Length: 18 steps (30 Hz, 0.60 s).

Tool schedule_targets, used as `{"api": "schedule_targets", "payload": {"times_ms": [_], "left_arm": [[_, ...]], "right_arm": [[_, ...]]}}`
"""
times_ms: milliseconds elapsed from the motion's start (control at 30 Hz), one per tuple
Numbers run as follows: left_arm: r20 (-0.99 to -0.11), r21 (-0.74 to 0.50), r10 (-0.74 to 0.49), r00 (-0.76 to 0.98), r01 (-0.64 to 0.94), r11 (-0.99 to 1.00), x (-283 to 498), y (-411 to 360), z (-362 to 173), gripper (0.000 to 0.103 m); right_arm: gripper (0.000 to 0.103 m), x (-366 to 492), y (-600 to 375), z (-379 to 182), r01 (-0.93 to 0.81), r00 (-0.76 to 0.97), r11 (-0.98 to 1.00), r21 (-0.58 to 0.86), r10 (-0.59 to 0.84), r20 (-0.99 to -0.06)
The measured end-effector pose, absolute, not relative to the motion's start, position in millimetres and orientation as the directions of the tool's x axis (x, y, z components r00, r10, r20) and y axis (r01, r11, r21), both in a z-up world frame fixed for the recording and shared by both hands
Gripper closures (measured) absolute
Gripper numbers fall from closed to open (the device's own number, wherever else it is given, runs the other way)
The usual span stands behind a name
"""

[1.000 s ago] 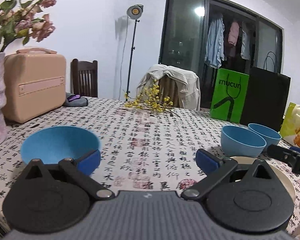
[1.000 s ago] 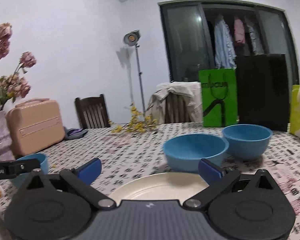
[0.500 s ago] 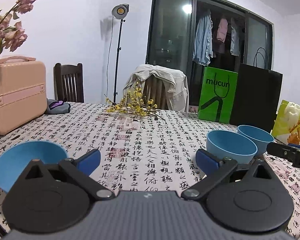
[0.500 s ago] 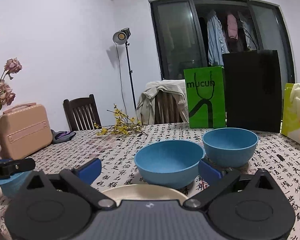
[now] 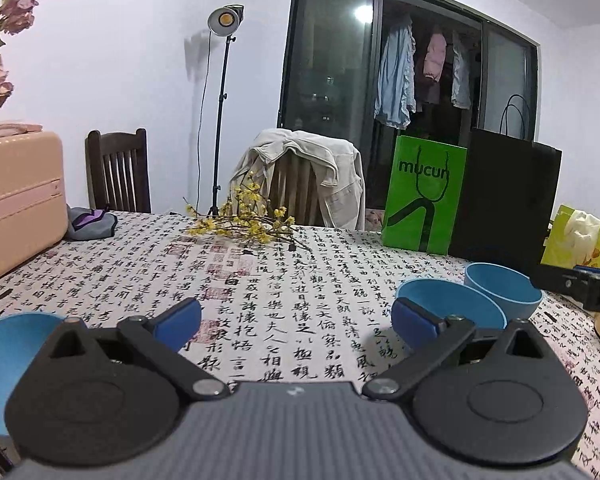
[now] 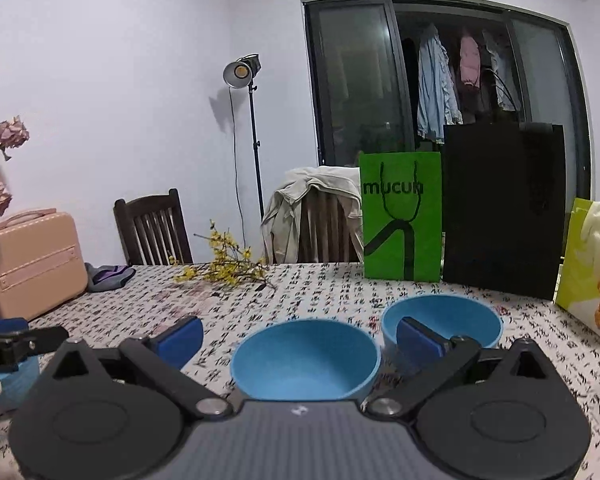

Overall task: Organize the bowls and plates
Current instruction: 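Move both open grippers over the cream plate to another blue bowl's rim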

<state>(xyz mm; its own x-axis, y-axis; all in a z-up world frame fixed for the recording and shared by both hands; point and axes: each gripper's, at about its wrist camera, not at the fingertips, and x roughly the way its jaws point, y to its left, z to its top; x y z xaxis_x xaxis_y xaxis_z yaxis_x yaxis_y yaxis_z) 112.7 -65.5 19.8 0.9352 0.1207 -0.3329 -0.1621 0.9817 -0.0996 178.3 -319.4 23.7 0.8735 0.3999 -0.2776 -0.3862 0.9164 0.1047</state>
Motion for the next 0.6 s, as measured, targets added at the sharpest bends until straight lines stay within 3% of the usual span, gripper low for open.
{"api": "schedule_targets", "payload": {"times_ms": [267,600], "left_arm": [[-0.374,-0.14,0.103,0.922,-0.166,0.976,139,-68,27,0.0],[-0.435,-0.113,0.108,0.894,-0.173,0.978,181,-83,35,0.0]], "right_arm": [[0.0,209,-323,39,-0.404,0.858,0.908,0.112,0.418,-0.299],[0.0,262,-323,51,-0.444,0.79,0.889,0.114,0.448,-0.418]]}}
